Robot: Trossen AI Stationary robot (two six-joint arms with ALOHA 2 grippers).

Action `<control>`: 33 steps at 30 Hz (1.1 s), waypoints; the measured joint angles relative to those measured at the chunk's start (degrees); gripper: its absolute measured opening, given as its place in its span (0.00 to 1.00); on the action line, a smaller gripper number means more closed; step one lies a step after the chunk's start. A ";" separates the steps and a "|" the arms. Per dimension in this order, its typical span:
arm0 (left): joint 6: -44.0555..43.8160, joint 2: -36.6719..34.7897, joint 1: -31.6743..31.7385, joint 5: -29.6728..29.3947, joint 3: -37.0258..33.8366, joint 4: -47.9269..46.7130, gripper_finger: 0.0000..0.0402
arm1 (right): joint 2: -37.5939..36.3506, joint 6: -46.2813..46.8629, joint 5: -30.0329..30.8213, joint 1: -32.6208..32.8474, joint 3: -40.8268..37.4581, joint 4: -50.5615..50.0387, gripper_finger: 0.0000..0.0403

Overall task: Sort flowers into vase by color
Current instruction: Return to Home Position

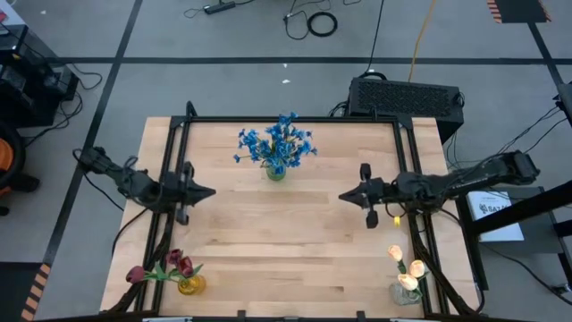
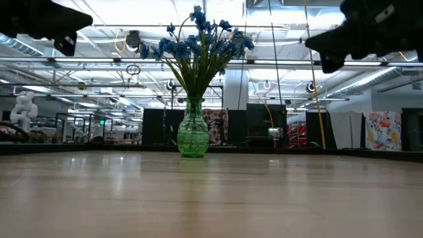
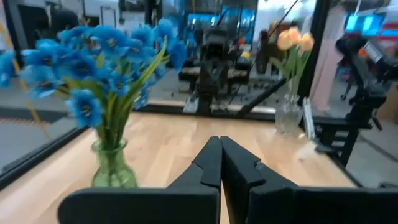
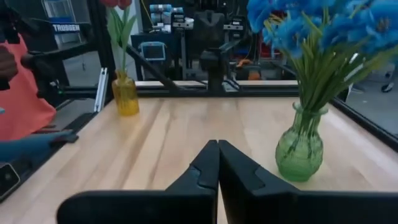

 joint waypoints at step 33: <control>5.14 0.31 0.13 8.07 -11.49 13.11 0.01 | -5.28 2.73 -5.80 -0.86 -11.72 10.02 0.00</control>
